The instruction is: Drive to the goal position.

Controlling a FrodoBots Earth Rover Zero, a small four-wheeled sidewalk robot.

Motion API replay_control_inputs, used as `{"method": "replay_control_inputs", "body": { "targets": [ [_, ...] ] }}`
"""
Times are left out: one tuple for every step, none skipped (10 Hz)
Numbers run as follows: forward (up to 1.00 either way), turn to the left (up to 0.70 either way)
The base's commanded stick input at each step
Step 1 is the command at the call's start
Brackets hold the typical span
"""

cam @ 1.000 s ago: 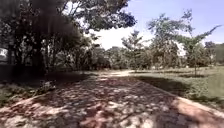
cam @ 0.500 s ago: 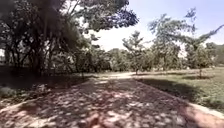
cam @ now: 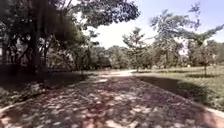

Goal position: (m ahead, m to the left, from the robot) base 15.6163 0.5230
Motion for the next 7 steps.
{"method": "replay_control_inputs", "body": {
  "targets": [
    [0.70,0.00],
    [0.70,0.00],
    [0.70,0.00],
    [0.70,0.00],
    [0.70,0.00],
    [0.70,0.00],
    [0.70,0.00]
  ]
}}
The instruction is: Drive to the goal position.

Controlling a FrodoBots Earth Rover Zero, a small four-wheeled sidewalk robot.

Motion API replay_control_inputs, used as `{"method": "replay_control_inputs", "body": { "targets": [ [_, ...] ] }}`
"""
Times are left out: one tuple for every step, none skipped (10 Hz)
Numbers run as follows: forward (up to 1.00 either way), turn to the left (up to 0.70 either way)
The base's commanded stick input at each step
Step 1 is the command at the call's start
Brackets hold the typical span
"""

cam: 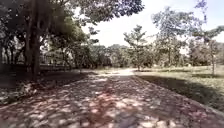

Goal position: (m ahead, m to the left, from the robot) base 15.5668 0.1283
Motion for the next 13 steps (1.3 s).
{"method": "replay_control_inputs", "body": {
  "targets": [
    [0.70,0.00],
    [0.70,0.00],
    [0.70,0.00],
    [0.70,0.00],
    [0.70,0.00],
    [0.70,0.00],
    [0.70,0.00],
    [0.70,0.00],
    [0.70,0.00],
    [0.70,0.00],
    [0.70,0.00],
    [0.70,0.00],
    [0.70,0.00]
  ]
}}
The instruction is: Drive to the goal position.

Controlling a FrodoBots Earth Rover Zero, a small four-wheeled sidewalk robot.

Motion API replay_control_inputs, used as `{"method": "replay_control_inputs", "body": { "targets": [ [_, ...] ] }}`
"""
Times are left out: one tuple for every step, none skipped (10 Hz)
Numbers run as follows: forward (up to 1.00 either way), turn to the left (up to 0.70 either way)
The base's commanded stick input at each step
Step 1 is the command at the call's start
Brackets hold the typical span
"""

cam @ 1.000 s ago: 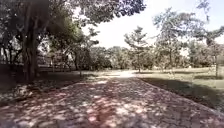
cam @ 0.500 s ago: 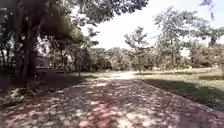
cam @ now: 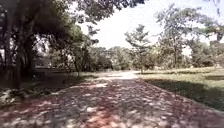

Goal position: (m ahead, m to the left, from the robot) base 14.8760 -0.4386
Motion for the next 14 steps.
{"method": "replay_control_inputs", "body": {
  "targets": [
    [0.70,0.00],
    [0.70,0.00],
    [0.70,0.00],
    [0.70,0.00],
    [0.70,0.00],
    [0.70,0.00],
    [0.70,0.00],
    [0.70,0.00],
    [0.70,0.00],
    [0.70,0.00],
    [0.70,0.00],
    [0.70,0.00],
    [0.70,0.00],
    [0.70,0.00]
  ]
}}
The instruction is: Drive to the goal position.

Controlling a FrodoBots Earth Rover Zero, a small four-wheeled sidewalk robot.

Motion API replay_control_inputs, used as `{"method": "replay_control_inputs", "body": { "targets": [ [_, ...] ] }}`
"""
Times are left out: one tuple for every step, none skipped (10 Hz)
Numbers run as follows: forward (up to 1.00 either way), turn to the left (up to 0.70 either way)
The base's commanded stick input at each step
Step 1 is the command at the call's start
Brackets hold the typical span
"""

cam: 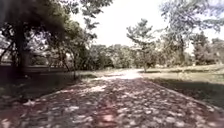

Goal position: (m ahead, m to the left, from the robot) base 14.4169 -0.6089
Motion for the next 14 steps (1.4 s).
{"method": "replay_control_inputs", "body": {
  "targets": [
    [0.70,0.00],
    [0.70,0.00],
    [0.70,0.00],
    [0.70,0.00],
    [0.70,0.00],
    [0.70,0.00],
    [0.70,0.00],
    [0.70,0.00],
    [0.70,-0.04],
    [0.70,-0.22],
    [0.70,-0.29],
    [0.70,-0.12],
    [0.70,0.00],
    [0.70,0.00]
  ]
}}
